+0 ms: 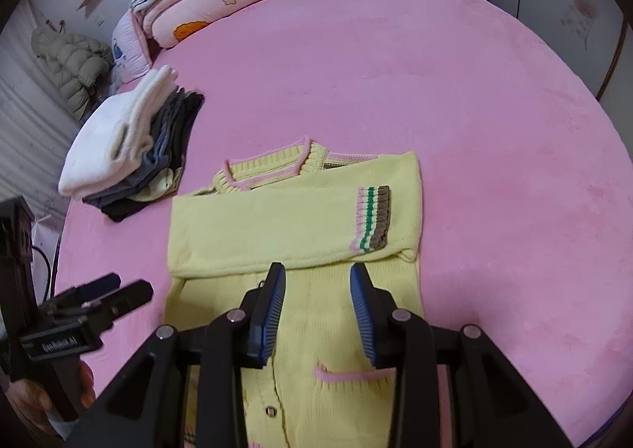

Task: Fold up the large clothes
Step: 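Move both grippers toward the ribbed hem of the cardigan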

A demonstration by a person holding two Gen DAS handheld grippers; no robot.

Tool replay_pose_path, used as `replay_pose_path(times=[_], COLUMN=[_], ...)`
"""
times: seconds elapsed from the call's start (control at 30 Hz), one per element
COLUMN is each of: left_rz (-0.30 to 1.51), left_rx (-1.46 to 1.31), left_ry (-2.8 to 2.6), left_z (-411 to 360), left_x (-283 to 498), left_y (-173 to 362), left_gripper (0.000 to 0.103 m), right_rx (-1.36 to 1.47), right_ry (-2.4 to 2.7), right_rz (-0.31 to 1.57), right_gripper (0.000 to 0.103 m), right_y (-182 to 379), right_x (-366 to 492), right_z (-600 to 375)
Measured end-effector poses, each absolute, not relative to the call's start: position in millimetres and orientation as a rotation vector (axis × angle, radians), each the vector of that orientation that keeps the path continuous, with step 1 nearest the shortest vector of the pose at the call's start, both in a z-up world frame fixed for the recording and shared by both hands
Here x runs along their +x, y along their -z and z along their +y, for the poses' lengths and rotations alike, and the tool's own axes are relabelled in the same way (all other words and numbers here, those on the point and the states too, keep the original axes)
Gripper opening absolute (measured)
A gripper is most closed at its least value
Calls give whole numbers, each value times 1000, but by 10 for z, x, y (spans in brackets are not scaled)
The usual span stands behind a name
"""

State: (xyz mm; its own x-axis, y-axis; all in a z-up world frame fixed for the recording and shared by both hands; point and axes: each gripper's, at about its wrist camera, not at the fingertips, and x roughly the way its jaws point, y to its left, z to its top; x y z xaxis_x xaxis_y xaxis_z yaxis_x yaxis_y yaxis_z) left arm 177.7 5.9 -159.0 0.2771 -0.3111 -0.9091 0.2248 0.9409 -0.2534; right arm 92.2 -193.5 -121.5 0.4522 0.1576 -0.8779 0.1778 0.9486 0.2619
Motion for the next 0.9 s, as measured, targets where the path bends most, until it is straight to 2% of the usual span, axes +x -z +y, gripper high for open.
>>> replay_pose_path(times=[0.53,0.7,0.9], left_rz=[1017,1028,1101], left_rx=[-76,-114,-63], left_ry=[276,240,177], left_z=[111,260,407], left_x=[899,654,395], left_y=[1094,1171,1542], left_gripper=[103,103,103], right_rx=[276,263,226], right_ry=[-135,-174,-207], right_rz=[947,903,977], right_gripper=[34,34,34], right_y=[730,702,989], right_x=[352,102,-181], right_z=[-2183,-2296,-2358])
